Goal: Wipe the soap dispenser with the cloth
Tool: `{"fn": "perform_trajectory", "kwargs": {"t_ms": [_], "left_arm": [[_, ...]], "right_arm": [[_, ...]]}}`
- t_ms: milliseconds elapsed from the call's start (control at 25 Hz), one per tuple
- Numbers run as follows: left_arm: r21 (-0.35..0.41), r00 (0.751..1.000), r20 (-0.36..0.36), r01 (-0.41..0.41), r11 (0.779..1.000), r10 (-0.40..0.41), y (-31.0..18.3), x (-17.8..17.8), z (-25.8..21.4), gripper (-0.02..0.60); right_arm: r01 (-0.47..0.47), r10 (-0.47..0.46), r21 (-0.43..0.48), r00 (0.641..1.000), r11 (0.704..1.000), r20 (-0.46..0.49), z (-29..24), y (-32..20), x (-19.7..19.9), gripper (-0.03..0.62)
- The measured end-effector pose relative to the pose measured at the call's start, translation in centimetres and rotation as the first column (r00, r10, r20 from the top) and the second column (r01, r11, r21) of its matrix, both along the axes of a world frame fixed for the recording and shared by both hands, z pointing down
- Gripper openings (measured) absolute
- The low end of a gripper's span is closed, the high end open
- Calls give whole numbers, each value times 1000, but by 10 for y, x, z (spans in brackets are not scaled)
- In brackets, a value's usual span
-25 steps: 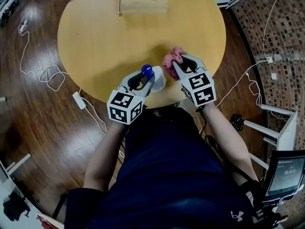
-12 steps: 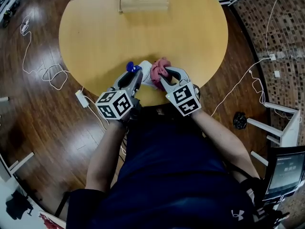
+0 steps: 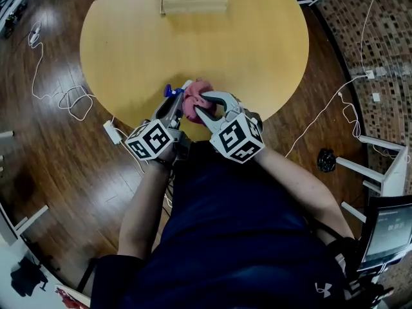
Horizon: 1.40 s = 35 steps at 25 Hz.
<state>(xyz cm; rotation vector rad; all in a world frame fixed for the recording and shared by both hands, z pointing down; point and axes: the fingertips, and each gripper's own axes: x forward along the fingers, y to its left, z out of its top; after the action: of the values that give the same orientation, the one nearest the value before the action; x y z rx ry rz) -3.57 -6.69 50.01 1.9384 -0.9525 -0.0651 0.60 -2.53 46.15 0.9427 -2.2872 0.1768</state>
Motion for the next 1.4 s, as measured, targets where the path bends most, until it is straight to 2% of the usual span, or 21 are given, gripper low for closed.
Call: {"fn": "perform_trajectory", "kwargs": {"t_ms": [120, 320, 440, 520, 600, 680, 760, 840, 1040, 1240, 1320, 1400], "left_arm": [[-27, 998, -45, 41, 999, -42, 0, -6, 7, 130], [-139, 968, -202, 125, 982, -152, 3, -18, 28, 133], [-200, 943, -253, 166, 966, -214, 1, -26, 38, 132], [-204, 939, -261, 176, 963, -226, 0, -27, 39, 132], [-170, 951, -234, 163, 972, -201, 1, -23, 32, 130], [-104, 973, -179, 130, 986, -147, 4, -13, 19, 130], [-37, 988, -109, 109, 993, -112, 5, -5, 7, 130], [-7, 992, -62, 114, 994, -114, 7, -3, 4, 129], [-12, 991, -51, 120, 993, -121, 8, -7, 3, 129], [62, 998, 6, 59, 996, -60, 9, 4, -10, 129], [99, 999, 34, 11, 995, -14, 10, 11, -17, 129], [142, 997, 68, -45, 989, 36, 12, 18, -24, 129]], "right_arm": [[11, -14, -55, 999, 998, -46, 30, 9, 6, 101], [-105, 84, -136, 985, 985, -148, 70, 24, 60, 100], [-169, 137, -161, 971, 972, -193, 77, 25, 80, 100], [-190, 161, -145, 968, 971, -190, 66, 21, 80, 100], [-135, 122, -94, 984, 986, -127, 42, 15, 58, 101], [-13, 11, -30, 997, 999, -78, 19, 11, 21, 101], [101, -100, 12, 990, 995, -97, 13, 16, -5, 101], [144, -141, 12, 982, 990, -129, 24, 23, -8, 101], [58, -73, -92, 981, 994, -178, 63, 41, 39, 100], [-66, 20, -196, 974, 978, -227, 87, 49, 84, 100], [-101, 70, -163, 980, 982, -187, 65, 40, 87, 100], [-68, 61, -64, 992, 996, -111, 22, 22, 74, 101]]}}
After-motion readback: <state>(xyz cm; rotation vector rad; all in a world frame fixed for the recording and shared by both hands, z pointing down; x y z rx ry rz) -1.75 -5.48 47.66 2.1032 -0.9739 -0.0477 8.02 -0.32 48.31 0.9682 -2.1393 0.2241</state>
